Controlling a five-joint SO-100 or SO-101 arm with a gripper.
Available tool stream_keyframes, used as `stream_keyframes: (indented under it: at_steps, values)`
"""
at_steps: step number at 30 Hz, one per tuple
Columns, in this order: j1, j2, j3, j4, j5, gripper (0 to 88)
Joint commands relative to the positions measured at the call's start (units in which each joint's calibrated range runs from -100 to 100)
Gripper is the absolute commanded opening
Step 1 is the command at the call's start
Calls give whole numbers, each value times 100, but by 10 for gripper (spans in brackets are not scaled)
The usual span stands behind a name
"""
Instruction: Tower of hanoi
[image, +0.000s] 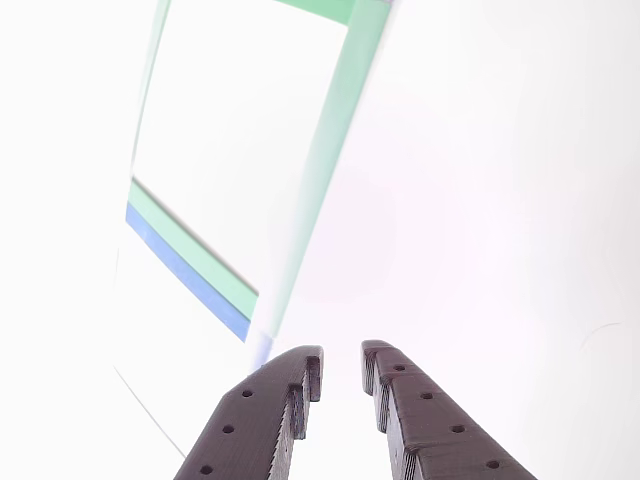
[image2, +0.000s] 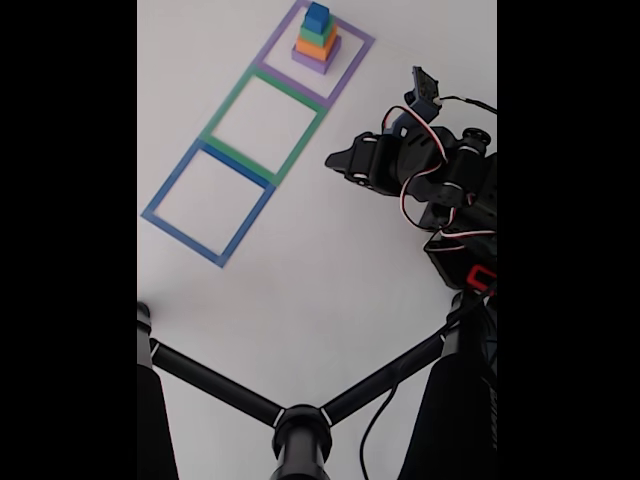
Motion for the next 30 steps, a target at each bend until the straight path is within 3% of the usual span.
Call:
stream_keyframes:
  at_steps: [1,10,18,20,24,26,29,30]
  values:
    - [68,-51,33,-57,-8,1]
    - [49,-51,33,-65,59,1]
    - [-258,-51,33,-16,651,1]
    - [-335,-43,24,49,1040,1]
    - [-507,-43,-3,16,972,0]
    - [-507,-35,-149,-49,1412,0]
    - [-613,248,-703,-113,2849,0]
    - [-613,385,-931,-73,3525,0]
